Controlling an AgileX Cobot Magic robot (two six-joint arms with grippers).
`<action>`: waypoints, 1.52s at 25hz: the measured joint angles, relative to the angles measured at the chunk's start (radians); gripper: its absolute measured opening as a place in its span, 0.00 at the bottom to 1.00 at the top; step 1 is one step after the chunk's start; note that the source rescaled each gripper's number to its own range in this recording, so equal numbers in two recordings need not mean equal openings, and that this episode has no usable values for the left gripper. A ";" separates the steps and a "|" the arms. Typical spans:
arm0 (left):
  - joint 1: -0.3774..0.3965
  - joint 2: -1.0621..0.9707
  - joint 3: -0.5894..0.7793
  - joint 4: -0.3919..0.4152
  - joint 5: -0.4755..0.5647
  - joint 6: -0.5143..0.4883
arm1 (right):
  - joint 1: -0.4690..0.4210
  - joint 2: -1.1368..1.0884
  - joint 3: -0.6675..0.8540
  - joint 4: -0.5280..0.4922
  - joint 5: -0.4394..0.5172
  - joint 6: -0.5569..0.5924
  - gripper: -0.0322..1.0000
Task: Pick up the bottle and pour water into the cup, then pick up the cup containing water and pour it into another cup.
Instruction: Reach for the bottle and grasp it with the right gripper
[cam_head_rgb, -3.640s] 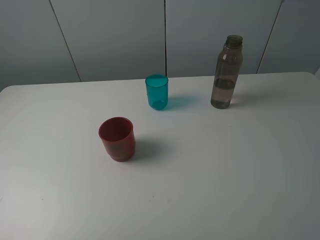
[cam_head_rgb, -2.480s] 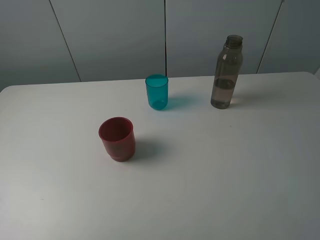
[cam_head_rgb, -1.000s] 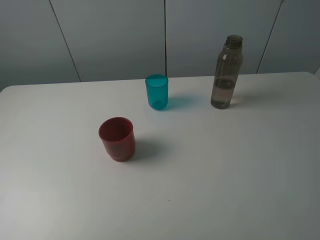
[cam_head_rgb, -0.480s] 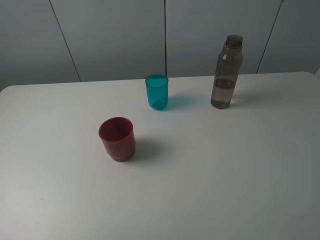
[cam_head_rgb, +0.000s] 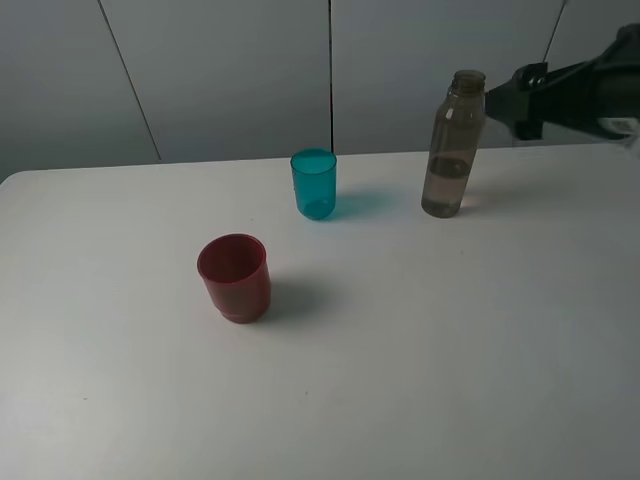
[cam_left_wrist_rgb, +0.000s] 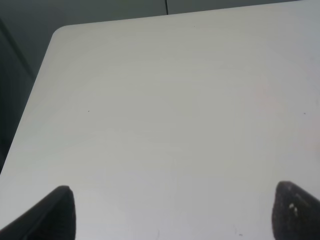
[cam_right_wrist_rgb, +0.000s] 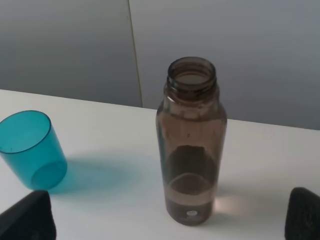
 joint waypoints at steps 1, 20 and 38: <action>0.000 0.000 0.000 0.000 0.000 0.000 | 0.004 0.043 0.008 0.000 -0.042 0.000 1.00; 0.000 0.000 0.000 0.000 0.000 0.000 | 0.005 0.651 0.015 0.007 -0.655 0.015 1.00; 0.000 0.000 0.000 0.000 0.000 0.000 | 0.005 0.815 -0.072 0.126 -0.743 -0.064 1.00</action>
